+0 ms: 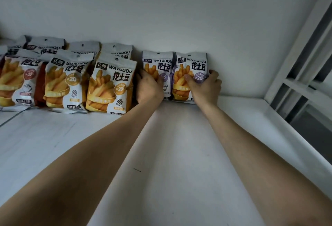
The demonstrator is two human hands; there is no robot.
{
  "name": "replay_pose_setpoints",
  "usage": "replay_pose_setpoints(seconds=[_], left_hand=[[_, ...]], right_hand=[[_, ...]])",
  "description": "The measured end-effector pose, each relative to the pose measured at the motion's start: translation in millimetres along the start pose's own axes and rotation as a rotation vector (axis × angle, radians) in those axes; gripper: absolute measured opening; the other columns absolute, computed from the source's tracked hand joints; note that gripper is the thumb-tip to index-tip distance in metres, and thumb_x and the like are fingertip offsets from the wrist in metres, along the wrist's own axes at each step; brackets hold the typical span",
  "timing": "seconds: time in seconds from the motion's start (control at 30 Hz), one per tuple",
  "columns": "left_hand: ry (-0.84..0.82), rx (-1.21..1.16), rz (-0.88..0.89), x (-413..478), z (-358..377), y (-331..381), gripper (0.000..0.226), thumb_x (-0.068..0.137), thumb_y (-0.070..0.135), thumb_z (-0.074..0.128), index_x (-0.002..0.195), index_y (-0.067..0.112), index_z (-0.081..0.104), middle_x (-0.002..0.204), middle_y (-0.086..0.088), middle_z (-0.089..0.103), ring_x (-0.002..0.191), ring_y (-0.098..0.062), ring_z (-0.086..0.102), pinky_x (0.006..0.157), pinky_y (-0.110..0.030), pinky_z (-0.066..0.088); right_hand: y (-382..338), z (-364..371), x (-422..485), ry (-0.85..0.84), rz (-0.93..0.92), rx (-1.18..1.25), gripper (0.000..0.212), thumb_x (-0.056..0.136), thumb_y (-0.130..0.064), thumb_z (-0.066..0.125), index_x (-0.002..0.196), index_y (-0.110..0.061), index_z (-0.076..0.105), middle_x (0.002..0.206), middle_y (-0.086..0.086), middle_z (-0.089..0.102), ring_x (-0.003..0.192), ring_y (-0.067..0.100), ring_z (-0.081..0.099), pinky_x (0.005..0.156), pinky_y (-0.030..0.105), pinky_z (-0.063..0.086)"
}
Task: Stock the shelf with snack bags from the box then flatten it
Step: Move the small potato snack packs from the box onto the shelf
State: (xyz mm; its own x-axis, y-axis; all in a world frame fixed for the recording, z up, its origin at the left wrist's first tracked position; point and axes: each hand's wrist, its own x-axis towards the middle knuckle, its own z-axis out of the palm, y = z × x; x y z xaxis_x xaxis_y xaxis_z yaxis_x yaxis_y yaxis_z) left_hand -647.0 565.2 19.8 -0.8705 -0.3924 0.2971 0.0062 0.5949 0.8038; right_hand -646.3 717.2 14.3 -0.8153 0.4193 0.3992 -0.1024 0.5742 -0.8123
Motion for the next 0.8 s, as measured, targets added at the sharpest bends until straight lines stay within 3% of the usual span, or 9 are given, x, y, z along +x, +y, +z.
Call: replay_pose_setpoints(seconds=[0.1,0.2,0.33,0.47,0.63,0.8], left_hand=[[0.041,0.105,0.113,-17.5,-5.6,6.0,0.086,0.096,0.035,0.056,0.156,0.010,0.000,0.160,-0.014,0.019,0.137,-0.036,0.038,0.103,-0.048,0.040],[-0.059,0.139,0.266,-28.4,-6.7,-7.8,0.087,0.098,0.027,0.055,0.155,0.019,-0.011,0.164,-0.012,-0.004,0.144,-0.037,0.026,0.108,-0.048,0.035],[-0.122,0.026,0.382,-16.9,-6.5,-32.7,0.091,0.095,0.024,0.059,0.155,0.019,-0.009,0.164,-0.011,-0.006,0.151,-0.030,0.008,0.120,-0.048,0.020],[-0.155,0.010,0.378,-5.9,-4.1,-36.7,0.096,0.093,0.025,0.063,0.155,0.022,-0.010,0.164,-0.009,-0.006,0.151,-0.026,-0.002,0.122,-0.047,0.012],[-0.153,0.059,0.300,-4.0,-3.6,-30.8,0.096,0.092,0.029,0.065,0.156,0.028,-0.007,0.164,-0.007,-0.005,0.151,-0.029,0.004,0.120,-0.049,0.018],[-0.185,0.180,0.197,-23.9,-12.8,-11.4,0.087,0.096,0.025,0.058,0.156,0.030,-0.005,0.163,-0.013,-0.008,0.145,-0.038,0.023,0.113,-0.047,0.033]], right_hand=[[-7.4,-6.9,-16.2,0.096,-0.183,-0.147,0.090,0.085,-0.048,0.069,0.149,-0.006,0.024,0.138,0.021,0.040,0.124,0.038,0.044,0.096,0.046,0.045],[-0.9,-11.2,-25.7,-0.039,-0.311,-0.222,0.094,0.087,-0.041,0.068,0.154,-0.005,0.014,0.147,0.022,0.033,0.127,0.042,0.041,0.102,0.046,0.038],[6.8,-13.7,-29.2,-0.198,-0.332,-0.234,0.104,0.085,-0.046,0.069,0.157,-0.012,0.002,0.161,0.021,0.010,0.143,0.040,0.026,0.108,0.049,0.037],[7.6,-10.5,-23.5,-0.253,-0.328,-0.288,0.102,0.086,-0.053,0.065,0.157,-0.020,0.000,0.164,0.014,0.005,0.143,0.036,0.031,0.104,0.049,0.044],[4.7,-7.5,-24.3,-0.189,-0.292,-0.450,0.098,0.084,-0.062,0.060,0.157,-0.024,0.006,0.164,0.008,0.011,0.134,0.037,0.043,0.095,0.051,0.047],[-8.2,-5.3,-34.7,-0.105,-0.235,-0.579,0.096,0.085,-0.061,0.059,0.156,-0.021,0.008,0.152,0.020,0.029,0.126,0.042,0.045,0.093,0.056,0.045]])
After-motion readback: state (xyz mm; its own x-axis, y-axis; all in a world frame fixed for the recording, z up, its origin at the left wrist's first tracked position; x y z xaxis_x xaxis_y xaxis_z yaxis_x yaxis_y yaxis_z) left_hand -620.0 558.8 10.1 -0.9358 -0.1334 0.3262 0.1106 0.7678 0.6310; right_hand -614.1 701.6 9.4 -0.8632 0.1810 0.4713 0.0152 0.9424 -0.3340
